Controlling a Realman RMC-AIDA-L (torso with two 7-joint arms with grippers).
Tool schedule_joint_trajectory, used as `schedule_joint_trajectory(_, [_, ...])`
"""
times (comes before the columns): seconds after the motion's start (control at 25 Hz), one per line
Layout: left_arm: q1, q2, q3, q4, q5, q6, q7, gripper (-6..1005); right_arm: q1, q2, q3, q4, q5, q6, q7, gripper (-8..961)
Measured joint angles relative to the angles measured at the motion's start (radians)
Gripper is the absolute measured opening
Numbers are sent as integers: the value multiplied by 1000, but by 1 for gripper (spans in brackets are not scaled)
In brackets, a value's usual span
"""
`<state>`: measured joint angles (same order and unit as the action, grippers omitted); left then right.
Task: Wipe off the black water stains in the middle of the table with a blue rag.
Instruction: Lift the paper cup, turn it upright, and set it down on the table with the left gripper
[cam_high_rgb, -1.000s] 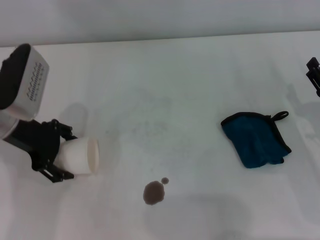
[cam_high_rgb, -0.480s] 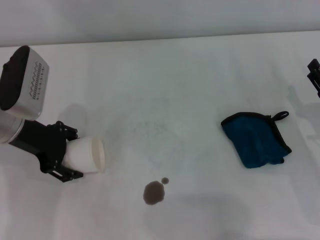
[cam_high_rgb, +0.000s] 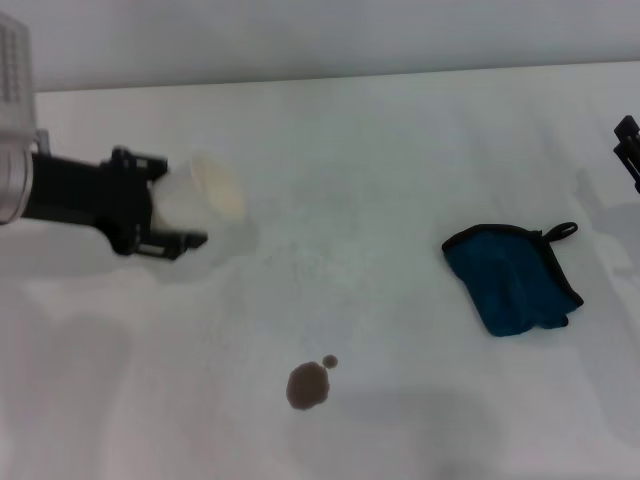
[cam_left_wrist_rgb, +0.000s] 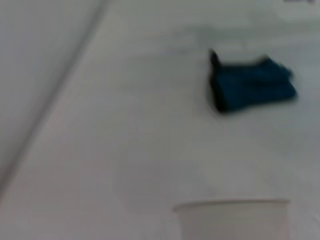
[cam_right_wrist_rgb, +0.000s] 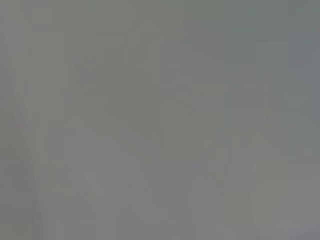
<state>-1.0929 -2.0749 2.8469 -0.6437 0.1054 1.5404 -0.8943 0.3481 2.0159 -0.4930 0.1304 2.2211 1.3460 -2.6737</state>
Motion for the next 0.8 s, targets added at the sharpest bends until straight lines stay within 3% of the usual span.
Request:
schedule_joint_trajectory(0.08, [41,-1,0,10,-148,8,7,731,4,-1,0,-10,0,-1,0,838])
schedule_joint_trajectory(0.4, [158,-5,-1,180,-348,-39,73,684,14,-1,-1,-28,0,-5,-1,838])
schedule_joint_trajectory(0.6, [298,-3,-1,320,-565,-102,159,642,14,-2,-1,-41,0,-14,-1,838])
schedule_joint_trajectory(0.8, [378,-3,-1,408,-667,-154,215,620,12,-3,-1,-70,0,-26,-1,838])
